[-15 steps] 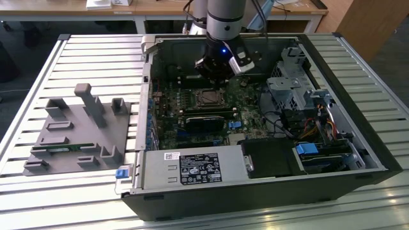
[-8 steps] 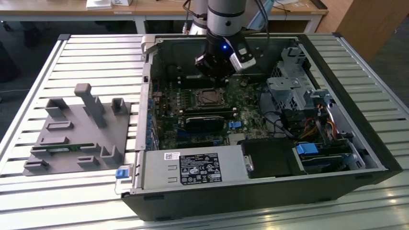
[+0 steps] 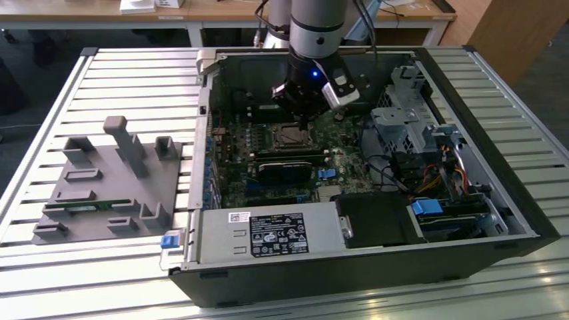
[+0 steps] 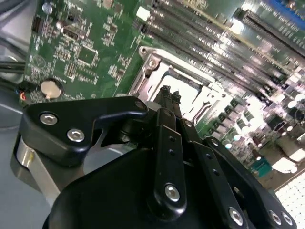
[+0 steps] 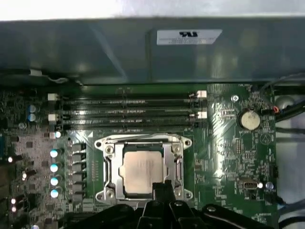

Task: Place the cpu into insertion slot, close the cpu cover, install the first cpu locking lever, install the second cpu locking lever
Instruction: 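Install the second cpu locking lever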

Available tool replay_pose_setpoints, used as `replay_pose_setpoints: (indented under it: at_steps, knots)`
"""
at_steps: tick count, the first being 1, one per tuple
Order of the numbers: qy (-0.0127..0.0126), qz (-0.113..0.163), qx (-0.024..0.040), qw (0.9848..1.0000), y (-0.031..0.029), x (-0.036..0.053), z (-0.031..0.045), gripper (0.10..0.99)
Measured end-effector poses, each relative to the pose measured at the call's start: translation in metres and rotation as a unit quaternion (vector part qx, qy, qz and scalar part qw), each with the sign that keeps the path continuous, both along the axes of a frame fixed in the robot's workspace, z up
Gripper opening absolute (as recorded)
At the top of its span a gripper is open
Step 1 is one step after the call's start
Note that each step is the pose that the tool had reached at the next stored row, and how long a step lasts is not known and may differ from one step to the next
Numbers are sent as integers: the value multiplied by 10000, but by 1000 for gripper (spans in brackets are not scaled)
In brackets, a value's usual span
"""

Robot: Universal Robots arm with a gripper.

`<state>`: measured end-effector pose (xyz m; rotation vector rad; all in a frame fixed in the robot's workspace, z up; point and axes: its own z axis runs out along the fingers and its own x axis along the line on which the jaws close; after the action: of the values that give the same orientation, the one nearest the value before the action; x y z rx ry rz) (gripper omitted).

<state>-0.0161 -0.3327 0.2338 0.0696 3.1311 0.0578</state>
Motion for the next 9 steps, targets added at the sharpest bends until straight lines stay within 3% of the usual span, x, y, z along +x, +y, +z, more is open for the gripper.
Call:
replay_pose_setpoints:
  at_steps: [3,6,9]
  knots:
    - [4,-1,262,9997,-32,0,0,106]
    - [11,0,294,9996,-72,0,-8,106]
    - [44,-1,295,9996,-115,0,-29,106]
